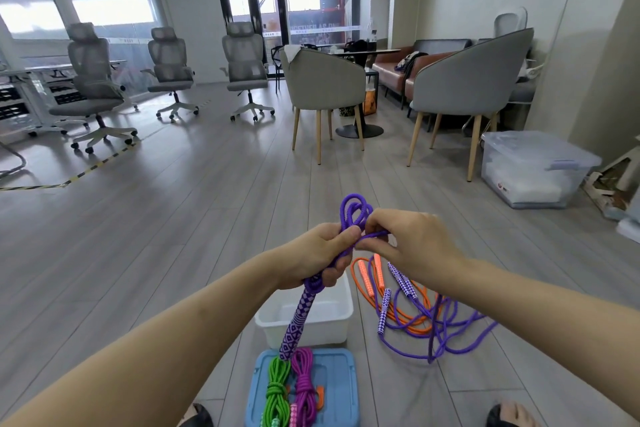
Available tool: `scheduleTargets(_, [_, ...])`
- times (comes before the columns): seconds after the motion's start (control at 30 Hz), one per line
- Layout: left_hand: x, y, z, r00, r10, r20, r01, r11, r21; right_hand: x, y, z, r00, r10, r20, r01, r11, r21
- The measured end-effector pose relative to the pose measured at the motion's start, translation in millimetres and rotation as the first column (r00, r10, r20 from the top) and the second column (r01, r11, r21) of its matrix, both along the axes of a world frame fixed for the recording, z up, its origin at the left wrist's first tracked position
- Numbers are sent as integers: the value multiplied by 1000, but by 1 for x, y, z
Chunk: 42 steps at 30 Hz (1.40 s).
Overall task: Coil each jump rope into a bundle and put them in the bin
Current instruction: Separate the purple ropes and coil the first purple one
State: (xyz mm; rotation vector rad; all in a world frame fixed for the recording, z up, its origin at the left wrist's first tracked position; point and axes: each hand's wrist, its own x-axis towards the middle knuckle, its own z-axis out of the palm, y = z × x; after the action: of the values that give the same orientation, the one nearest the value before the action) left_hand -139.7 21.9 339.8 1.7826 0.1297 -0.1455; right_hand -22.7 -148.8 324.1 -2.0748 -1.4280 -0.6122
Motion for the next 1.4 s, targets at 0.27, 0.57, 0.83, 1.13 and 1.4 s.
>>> scheduleTargets(0.27, [-7,10,7,998,-63,-13,62,995,-74,31,-16,-6,872,-236,-429,269,963,17])
scheduleTargets(0.57, [5,-10,0,968,175,182,-128,962,-243,-10,20,-8,414,123,-902,379,877,294])
scheduleTargets(0.83, [11,-16,-12,938,219,268,-144,951,-274,-28,28,-3,240,294,-925,412,832,372])
scheduleTargets(1.13, [14,-14,-18,927,244,284,-186,959,-215,-37,27,3,366,289,-885,153,919,363])
scheduleTargets(1.4, [23,-11,-17,769,562,305,-526,827,-197,-46,34,-2,212,331,-919,192,909,371])
